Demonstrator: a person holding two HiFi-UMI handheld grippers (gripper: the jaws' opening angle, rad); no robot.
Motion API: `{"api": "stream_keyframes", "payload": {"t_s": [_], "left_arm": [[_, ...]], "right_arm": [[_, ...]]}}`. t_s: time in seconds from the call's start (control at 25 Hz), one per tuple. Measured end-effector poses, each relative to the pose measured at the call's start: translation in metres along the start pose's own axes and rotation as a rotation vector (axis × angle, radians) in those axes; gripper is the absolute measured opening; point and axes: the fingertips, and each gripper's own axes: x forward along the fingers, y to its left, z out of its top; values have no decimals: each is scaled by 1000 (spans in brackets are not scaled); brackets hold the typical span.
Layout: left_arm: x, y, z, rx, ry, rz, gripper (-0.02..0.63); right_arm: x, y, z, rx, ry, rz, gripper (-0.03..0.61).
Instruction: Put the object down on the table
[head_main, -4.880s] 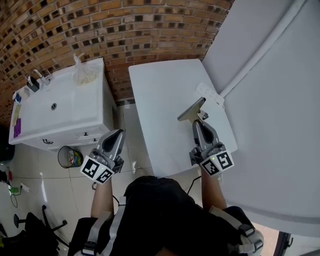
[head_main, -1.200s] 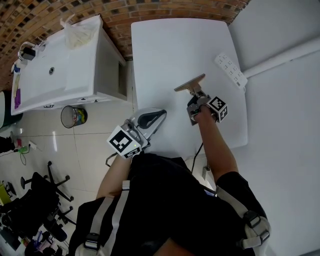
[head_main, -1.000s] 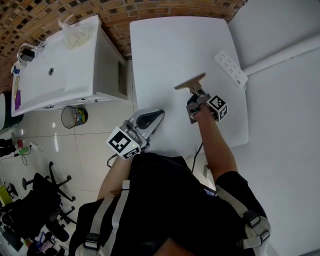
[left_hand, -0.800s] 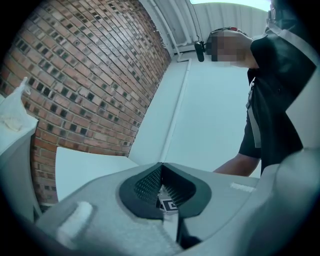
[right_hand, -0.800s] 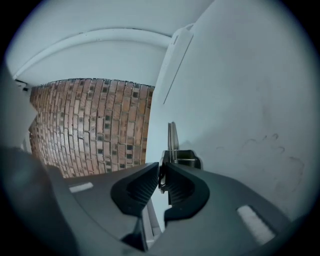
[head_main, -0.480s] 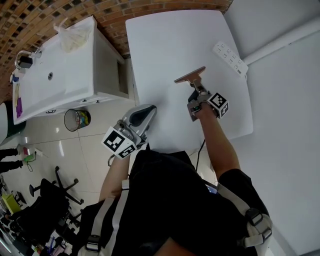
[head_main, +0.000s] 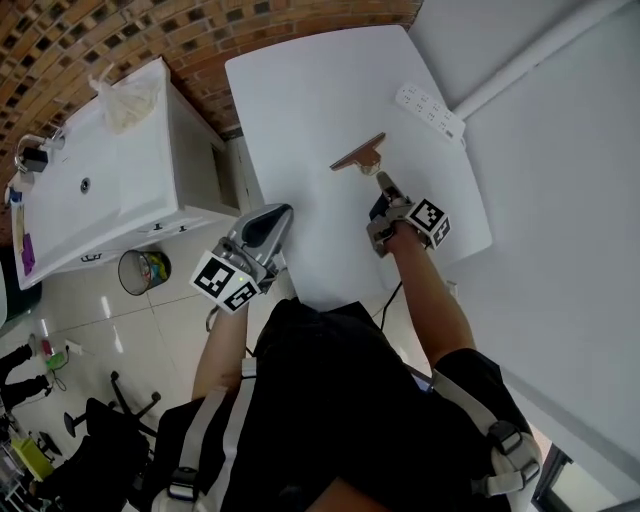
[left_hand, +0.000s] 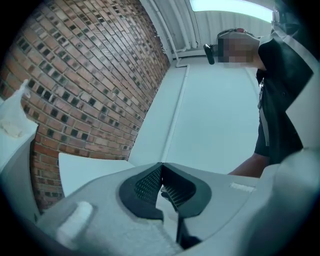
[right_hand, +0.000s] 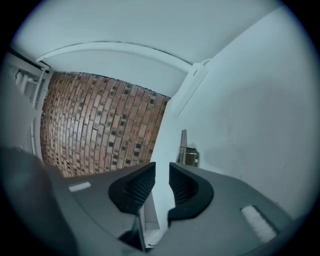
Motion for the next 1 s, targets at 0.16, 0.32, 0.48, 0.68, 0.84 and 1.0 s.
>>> {"api": "stream_keyframes", "payload": {"t_s": [0.16,0.32,0.48,0.68,0.84,1.0], "left_arm": [[8,4,23,96,14,-24,-2],[9,7,44,140,-17,-33,-2],[0,13,56,160,-40,-9,-2],[-18,12,61,124,-68,-34,-2],[-30,9,56,131,-62,-68,-2],[-33,5,51,173,-43,-92,-2]], "right_arm": [[-5,64,7,-121,8,110,68],[-10,130,7,-335,10,214,66],[-22,176,-3,-589,-14,284,11],[-45,204,-30,-830,-50,324,-2],[-67,220,-54,-1042,-87,341,-2],[-86,225,-63,-1147,-152,314,-2]]}}
